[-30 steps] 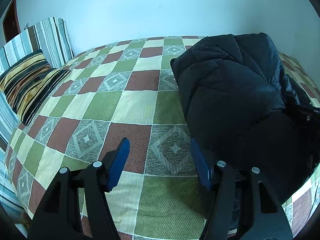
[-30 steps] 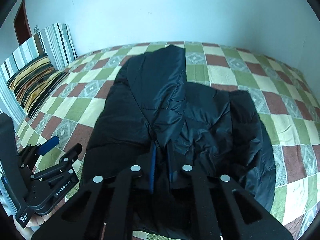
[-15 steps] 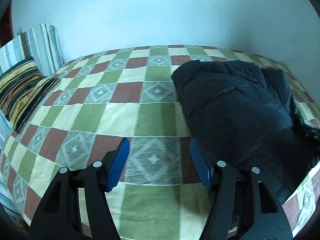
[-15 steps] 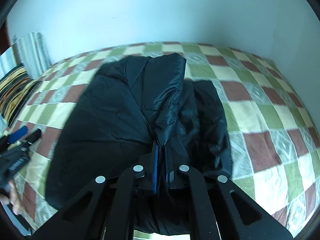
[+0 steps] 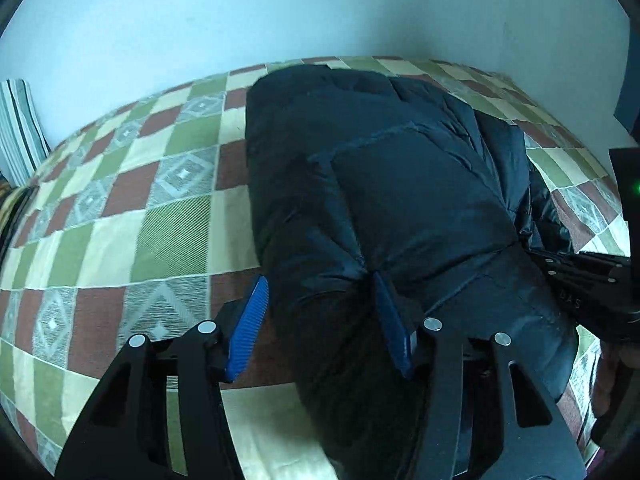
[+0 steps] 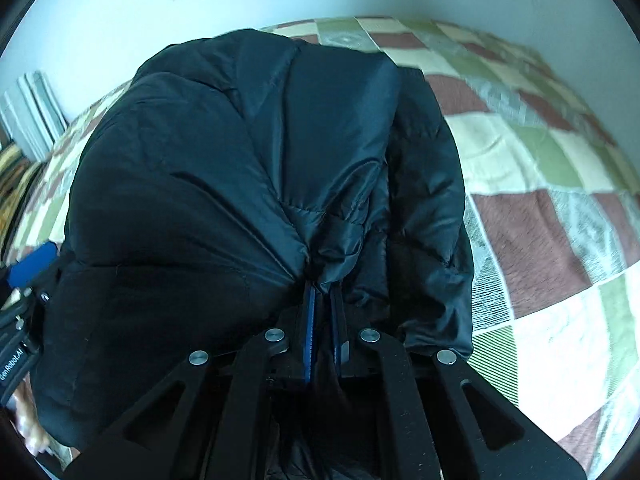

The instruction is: Fold large clothes

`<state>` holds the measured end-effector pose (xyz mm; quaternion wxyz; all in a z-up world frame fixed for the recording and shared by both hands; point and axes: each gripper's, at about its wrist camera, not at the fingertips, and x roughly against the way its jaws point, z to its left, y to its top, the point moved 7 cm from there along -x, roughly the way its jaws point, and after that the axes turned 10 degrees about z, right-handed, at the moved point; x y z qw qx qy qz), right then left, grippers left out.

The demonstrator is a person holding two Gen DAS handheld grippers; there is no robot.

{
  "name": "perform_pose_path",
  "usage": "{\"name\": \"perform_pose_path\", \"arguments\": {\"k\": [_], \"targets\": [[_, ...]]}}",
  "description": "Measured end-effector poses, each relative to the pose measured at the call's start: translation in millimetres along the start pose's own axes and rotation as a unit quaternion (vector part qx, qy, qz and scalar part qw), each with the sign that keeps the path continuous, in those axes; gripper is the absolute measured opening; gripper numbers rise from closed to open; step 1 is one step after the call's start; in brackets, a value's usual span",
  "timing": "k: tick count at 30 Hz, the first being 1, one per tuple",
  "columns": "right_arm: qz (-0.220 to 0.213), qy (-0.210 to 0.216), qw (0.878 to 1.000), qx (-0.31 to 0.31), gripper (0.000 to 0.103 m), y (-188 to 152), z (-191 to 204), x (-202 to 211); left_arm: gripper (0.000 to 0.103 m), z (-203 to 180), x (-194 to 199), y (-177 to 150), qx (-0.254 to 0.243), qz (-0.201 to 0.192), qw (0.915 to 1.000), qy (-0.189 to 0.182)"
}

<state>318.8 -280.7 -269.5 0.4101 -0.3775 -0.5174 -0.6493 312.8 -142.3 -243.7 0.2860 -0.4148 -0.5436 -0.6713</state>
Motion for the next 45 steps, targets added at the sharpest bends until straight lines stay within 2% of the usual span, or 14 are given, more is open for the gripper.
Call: {"name": "perform_pose_path", "arguments": {"k": [1, 5, 7, 12, 15, 18, 20, 22, 23, 26, 31, 45], "targets": [[0.002, 0.005, 1.0, -0.005, 0.006, -0.1, -2.8, -2.8, 0.054, -2.0, -6.4, 0.4, 0.0, 0.004, 1.0, -0.004], [-0.001, 0.015, 1.0, -0.014, 0.007, 0.3, -8.0, -2.4, 0.052, -8.8, -12.4, -1.4, -0.018, -0.004, 0.9995, 0.027], [-0.011, 0.014, 1.0, -0.016, 0.008, 0.8, -6.7, 4.4, 0.042, -11.6, -9.3, -0.8, -0.026, -0.01, 0.9992, 0.028], [-0.058, 0.002, 0.998, -0.032, 0.013, -5.3, 0.4, 49.8, 0.04, -11.4, 3.9, 0.1, -0.033, -0.02, 0.9986, 0.037], [-0.087, 0.015, 0.996, -0.017, 0.014, -12.5, 12.5, 80.0, 0.039, -6.2, 17.1, 2.6, -0.012, -0.023, 0.9994, 0.025], [-0.105, 0.034, 0.994, 0.014, 0.015, -23.5, 28.1, 98.2, 0.046, -5.6, 37.7, 4.6, 0.018, -0.04, 0.9989, -0.014], [-0.096, 0.031, 0.994, 0.032, 0.016, -30.2, 35.5, 95.4, 0.049, -16.3, 39.8, 3.9, 0.005, -0.039, 0.9989, -0.025], [-0.077, 0.029, 0.996, 0.041, 0.016, -32.7, 34.2, 80.7, 0.05, -25.4, 32.5, 2.4, -0.009, -0.034, 0.9992, -0.017], [-0.062, 0.023, 0.997, 0.041, 0.02, -32.9, 31.2, 68.2, 0.05, -29.5, 23.5, 0.4, -0.014, -0.029, 0.9994, -0.011], [-0.037, 0.018, 0.998, 0.036, 0.02, -36.3, 24.5, 41.3, 0.05, -35.6, 3.8, -4.0, -0.013, -0.015, 0.9996, -0.021], [-0.038, 0.013, 0.999, 0.032, 0.019, -39.5, 20.0, 23.0, 0.05, -41.8, -11.2, -5.8, -0.021, -0.007, 0.9997, -0.011], [-0.046, 0.011, 0.998, 0.029, 0.02, -40.9, 19.4, 24.1, 0.05, -40.2, -8.0, -4.4, -0.014, -0.007, 0.9998, -0.015]]}}
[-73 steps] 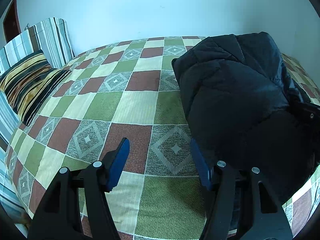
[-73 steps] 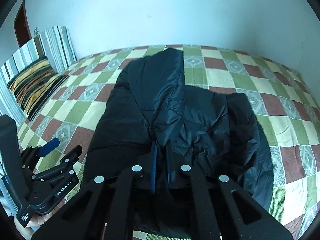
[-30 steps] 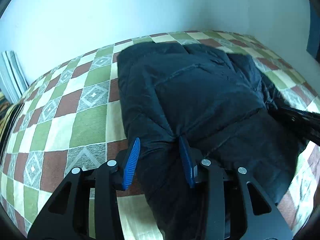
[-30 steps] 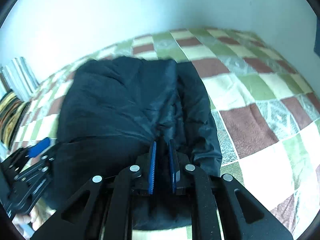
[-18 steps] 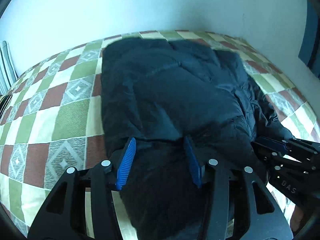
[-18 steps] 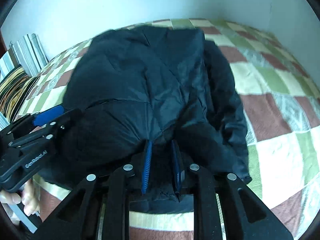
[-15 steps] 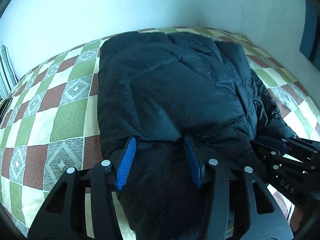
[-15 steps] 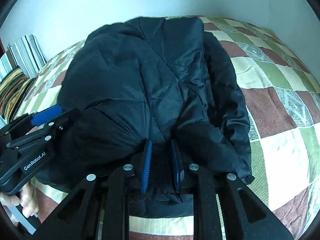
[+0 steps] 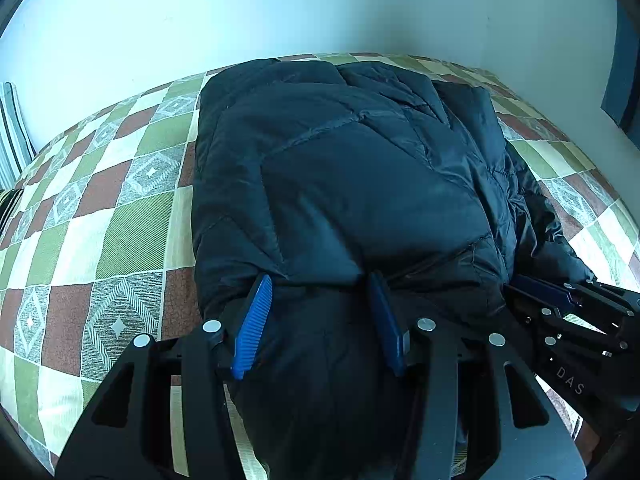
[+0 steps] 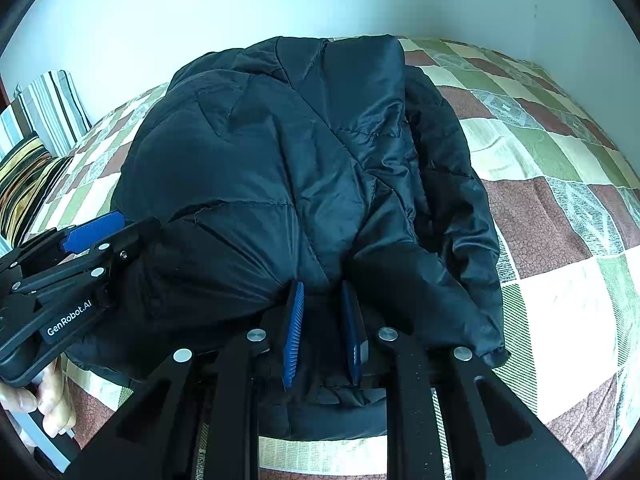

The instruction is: Fold large clothes

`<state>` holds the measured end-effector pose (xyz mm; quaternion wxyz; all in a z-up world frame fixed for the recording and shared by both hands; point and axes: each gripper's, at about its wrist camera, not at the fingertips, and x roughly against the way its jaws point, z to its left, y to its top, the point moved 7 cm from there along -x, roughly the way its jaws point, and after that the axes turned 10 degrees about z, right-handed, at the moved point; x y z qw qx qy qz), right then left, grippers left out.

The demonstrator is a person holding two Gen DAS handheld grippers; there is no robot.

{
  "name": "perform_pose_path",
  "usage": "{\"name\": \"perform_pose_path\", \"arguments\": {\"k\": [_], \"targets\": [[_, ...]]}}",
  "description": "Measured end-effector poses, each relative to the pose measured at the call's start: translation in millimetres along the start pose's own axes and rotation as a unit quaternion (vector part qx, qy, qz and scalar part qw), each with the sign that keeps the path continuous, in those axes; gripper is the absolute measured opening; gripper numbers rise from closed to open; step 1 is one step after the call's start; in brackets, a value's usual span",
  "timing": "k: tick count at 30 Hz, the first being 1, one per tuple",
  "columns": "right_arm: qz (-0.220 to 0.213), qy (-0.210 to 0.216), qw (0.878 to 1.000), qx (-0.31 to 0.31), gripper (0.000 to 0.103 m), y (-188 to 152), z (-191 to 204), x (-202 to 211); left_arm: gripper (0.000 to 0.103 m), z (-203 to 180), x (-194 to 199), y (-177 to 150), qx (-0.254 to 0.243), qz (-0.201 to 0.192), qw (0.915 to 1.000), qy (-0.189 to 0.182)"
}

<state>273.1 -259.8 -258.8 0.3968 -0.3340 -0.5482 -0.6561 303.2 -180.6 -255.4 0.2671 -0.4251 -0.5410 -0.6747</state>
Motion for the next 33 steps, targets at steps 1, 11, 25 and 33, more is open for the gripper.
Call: {"name": "perform_pose_path", "arguments": {"k": [1, 11, 25, 33], "targets": [[0.0, 0.0, 1.0, 0.001, 0.02, 0.1, -0.3, -0.1, 0.05, 0.3, 0.0, 0.2, 0.0, 0.0, 1.0, 0.0], [-0.007, 0.005, 1.0, 0.004, 0.02, 1.7, -2.5, 7.4, 0.05, 5.1, 9.7, 3.5, 0.006, 0.0, 0.9999, -0.011], [-0.059, 0.0, 0.998, 0.018, 0.04, 39.1, -6.3, 72.6, 0.051, 58.4, 49.6, 33.9, 0.063, -0.023, 0.9977, -0.01], [-0.082, 0.002, 0.997, 0.017, 0.04, 119.3, -8.2, 65.5, 0.052, 54.9, 41.0, 74.6, 0.062, -0.021, 0.9978, -0.016]]}}
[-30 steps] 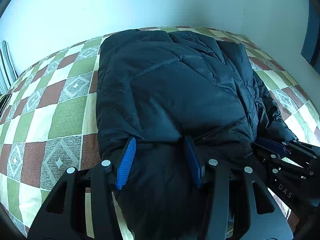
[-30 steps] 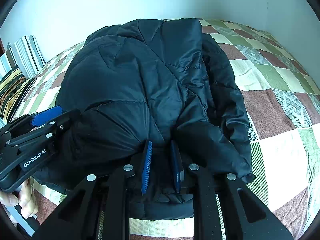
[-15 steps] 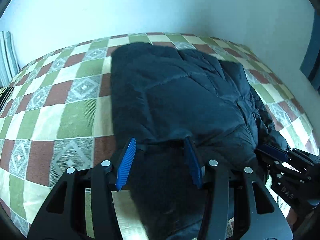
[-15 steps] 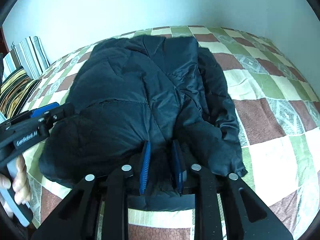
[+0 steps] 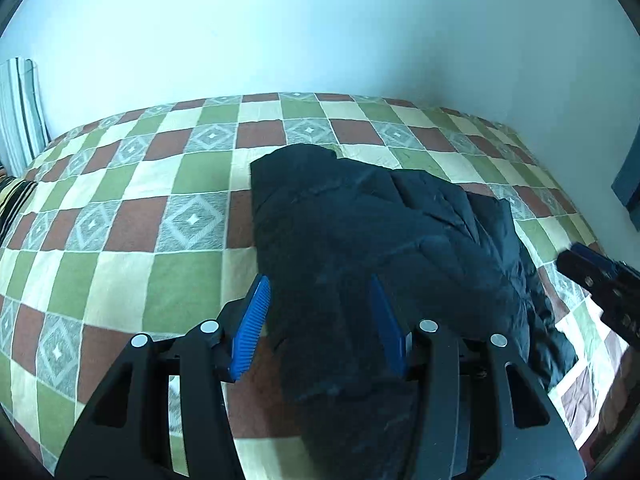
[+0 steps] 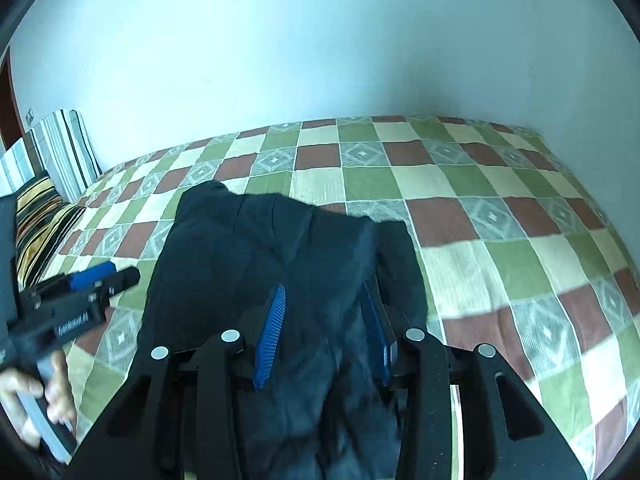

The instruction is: Fold large clothes

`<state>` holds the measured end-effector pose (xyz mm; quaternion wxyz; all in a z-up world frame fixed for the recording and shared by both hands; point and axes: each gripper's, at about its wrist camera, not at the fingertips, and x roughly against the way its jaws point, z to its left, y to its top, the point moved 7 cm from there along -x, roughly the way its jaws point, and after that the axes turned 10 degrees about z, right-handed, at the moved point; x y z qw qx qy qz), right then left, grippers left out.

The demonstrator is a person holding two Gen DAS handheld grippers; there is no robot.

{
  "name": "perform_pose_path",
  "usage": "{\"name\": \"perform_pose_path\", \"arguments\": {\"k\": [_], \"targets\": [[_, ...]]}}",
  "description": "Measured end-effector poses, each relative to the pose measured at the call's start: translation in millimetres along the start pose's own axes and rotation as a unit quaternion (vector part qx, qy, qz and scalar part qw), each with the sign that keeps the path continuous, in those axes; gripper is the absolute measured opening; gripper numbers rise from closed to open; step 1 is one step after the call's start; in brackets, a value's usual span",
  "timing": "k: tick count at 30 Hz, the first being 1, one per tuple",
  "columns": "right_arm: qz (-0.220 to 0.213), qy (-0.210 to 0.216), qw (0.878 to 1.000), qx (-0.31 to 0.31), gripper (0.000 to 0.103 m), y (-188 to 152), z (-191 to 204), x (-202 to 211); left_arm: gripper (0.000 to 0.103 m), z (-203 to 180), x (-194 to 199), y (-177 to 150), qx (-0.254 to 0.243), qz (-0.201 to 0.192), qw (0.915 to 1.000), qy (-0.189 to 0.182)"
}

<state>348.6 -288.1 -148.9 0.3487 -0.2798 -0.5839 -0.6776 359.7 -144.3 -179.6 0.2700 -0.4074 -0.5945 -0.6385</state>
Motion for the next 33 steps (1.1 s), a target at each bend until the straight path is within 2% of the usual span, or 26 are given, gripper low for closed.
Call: {"name": "perform_pose_path", "arguments": {"k": [5, 10, 12, 14, 18, 21, 23, 26, 30, 33], "targets": [[0.041, -0.004, 0.999, 0.014, 0.04, 19.4, -2.2, -48.8, 0.052, -13.7, -41.4, 13.8, -0.022, 0.037, 0.9989, 0.017], [0.109, -0.004, 0.994, 0.015, 0.04, 6.9, -10.9, -100.8, 0.057, -18.9, -75.4, 16.7, -0.04, 0.07, 0.9962, 0.033], [0.14, 0.016, 0.99, -0.006, 0.04, -4.1, -18.1, -124.4, 0.057, -20.4, -86.9, 15.1, -0.051, 0.081, 0.9945, 0.043], [0.144, 0.025, 0.989, -0.014, 0.04, -11.1, -20.7, -137.1, 0.057, -21.1, -101.5, 11.5, -0.049, 0.094, 0.9932, 0.048], [0.141, 0.041, 0.989, -0.033, 0.04, -17.1, -25.8, -152.3, 0.057, -13.9, -123.0, 7.9, -0.027, 0.111, 0.9929, 0.033], [0.128, 0.031, 0.991, -0.029, 0.04, -17.9, -24.5, -150.9, 0.057, -15.6, -121.8, 7.7, -0.037, 0.108, 0.9925, 0.044], [0.111, 0.03, 0.993, -0.027, 0.04, -15.3, -22.8, -139.9, 0.057, -14.1, -111.3, 10.7, -0.036, 0.096, 0.9941, 0.037], [0.09, 0.024, 0.995, -0.036, 0.042, -16.7, -23.2, -102.8, 0.058, -5.6, -74.9, 7.7, -0.017, 0.069, 0.9966, 0.043], [0.064, 0.005, 0.997, -0.038, 0.042, -42.0, -23.4, -50.5, 0.066, -4.5, -25.2, -18.1, -0.003, 0.034, 0.9985, 0.043], [0.061, -0.009, 0.997, -0.039, 0.046, -67.3, -26.3, -35.1, 0.069, -11.7, -14.5, -41.9, -0.001, 0.028, 0.9993, 0.026]]}}
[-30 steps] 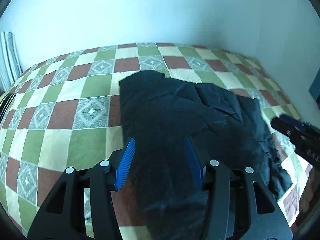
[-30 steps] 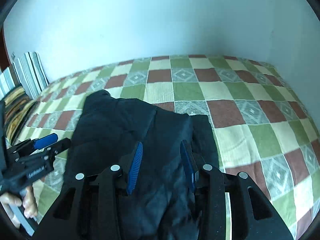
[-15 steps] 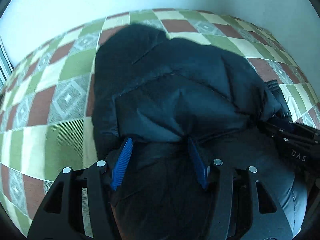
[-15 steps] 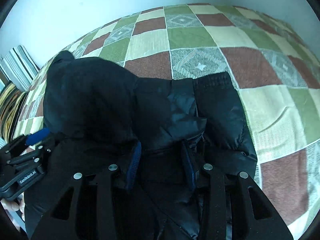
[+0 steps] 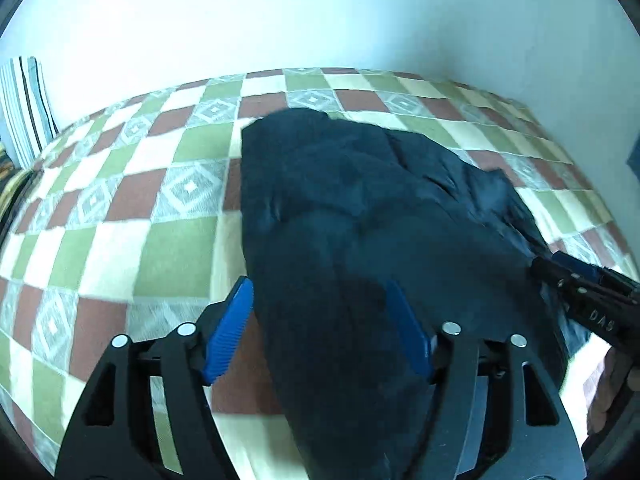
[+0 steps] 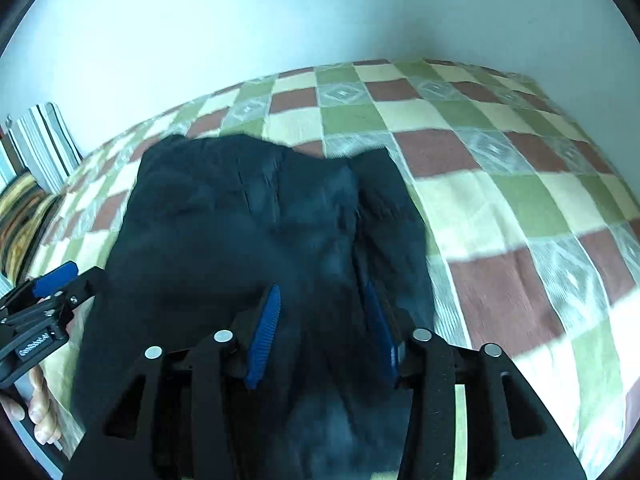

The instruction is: Fold large clothes

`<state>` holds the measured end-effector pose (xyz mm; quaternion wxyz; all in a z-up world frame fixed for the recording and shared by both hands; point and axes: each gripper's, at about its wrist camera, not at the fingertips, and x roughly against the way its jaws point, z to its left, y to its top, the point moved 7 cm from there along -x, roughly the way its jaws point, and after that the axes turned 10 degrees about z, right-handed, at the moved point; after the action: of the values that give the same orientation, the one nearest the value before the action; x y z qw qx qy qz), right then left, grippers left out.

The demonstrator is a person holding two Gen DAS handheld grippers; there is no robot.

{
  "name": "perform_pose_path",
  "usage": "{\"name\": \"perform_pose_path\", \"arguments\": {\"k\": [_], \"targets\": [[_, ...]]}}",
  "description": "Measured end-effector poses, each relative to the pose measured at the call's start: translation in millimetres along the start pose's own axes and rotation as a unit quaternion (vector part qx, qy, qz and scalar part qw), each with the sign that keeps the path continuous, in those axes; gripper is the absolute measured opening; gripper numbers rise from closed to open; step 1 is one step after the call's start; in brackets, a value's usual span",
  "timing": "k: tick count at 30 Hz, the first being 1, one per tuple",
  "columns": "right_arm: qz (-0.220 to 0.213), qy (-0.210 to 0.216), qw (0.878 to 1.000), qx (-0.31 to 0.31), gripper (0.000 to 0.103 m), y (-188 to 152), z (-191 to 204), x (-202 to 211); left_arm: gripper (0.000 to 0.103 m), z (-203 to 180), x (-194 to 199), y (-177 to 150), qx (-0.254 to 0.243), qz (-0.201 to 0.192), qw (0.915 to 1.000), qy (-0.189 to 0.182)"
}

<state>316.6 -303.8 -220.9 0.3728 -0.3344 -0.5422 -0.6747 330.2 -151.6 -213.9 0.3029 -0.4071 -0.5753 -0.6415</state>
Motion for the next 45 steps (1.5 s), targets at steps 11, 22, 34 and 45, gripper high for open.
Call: {"name": "perform_pose_path", "arguments": {"k": [11, 22, 34, 45], "targets": [[0.038, 0.036, 0.998, -0.046, 0.054, -38.4, -13.0, -46.4, 0.072, -12.2, -43.1, -25.6, -0.018, 0.021, 0.9993, 0.023], [-0.021, 0.006, 0.999, -0.043, 0.062, -44.3, -2.3, 10.3, 0.088, -0.6, 3.7, -31.5, 0.016, -0.026, 0.999, 0.033], [-0.046, 0.007, 0.998, -0.05, 0.067, -56.5, -13.6, 37.3, 0.09, -3.2, 34.8, -50.0, 0.011, -0.05, 0.9979, 0.041], [-0.076, -0.003, 0.996, -0.054, 0.077, -67.1, -11.7, 77.9, 0.092, 1.4, 72.8, -65.0, 0.015, -0.067, 0.9961, 0.056]]}}
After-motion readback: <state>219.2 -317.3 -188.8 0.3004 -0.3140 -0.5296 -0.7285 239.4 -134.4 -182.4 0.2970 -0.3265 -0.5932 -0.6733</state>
